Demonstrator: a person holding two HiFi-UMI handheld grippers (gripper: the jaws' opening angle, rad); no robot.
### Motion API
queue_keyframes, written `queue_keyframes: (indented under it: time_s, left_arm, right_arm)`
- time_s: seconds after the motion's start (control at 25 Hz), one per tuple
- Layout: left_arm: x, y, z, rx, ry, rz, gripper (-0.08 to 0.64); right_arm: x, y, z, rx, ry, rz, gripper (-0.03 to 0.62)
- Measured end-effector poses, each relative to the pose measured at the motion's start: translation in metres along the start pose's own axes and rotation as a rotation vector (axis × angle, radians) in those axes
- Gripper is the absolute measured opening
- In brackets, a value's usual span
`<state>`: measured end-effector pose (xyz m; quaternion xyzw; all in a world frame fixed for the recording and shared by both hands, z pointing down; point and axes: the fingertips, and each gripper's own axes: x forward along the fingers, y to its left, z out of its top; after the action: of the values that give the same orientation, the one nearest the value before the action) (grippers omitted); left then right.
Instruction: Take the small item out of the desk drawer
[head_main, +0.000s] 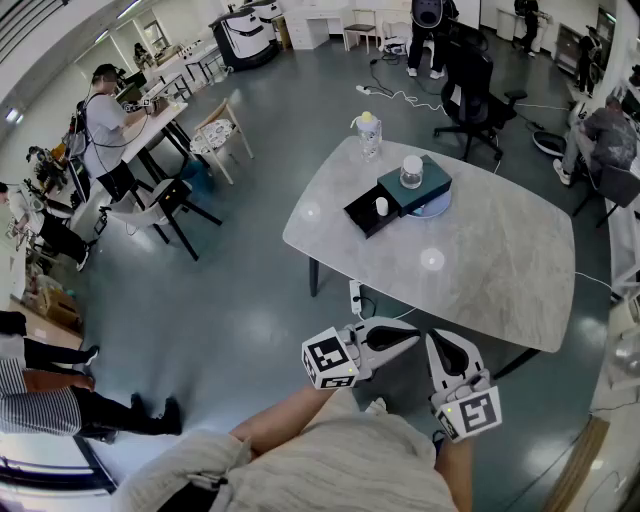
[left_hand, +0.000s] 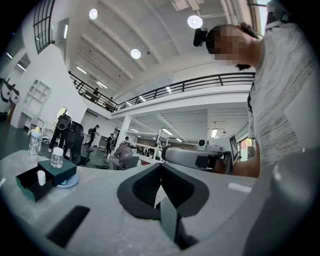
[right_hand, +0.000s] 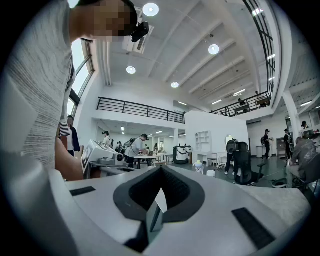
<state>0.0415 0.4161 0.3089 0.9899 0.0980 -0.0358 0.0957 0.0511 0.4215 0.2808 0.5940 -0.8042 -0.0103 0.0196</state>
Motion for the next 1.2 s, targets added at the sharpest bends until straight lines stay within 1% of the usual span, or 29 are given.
queue_keyframes:
  time_s: [0.52, 0.6, 0.76, 0.96, 1.2]
  left_arm:
    - [0.011, -0.002, -0.001, -0.002, 0.013, -0.010, 0.015]
    - [0.012, -0.002, -0.001, -0.003, 0.014, -0.010, 0.015]
    - [0.012, -0.002, -0.002, -0.003, 0.018, -0.011, 0.015]
    - [0.014, 0.000, -0.005, -0.003, 0.018, -0.007, 0.015]
    - [0.010, 0.009, -0.002, -0.006, 0.010, -0.002, 0.015]
  right_arm:
    - [-0.005, -0.007, 0.000, -0.001, 0.001, 0.002, 0.009]
    - [-0.006, -0.008, 0.001, 0.009, -0.005, 0.004, 0.009]
    - [-0.007, -0.009, 0.001, 0.073, -0.026, 0.023, 0.009]
    - [-0.003, -0.006, -0.010, 0.060, 0.003, 0.048, 0.009]
    - [0.007, -0.006, -0.011, 0.082, 0.007, 0.067, 0.009]
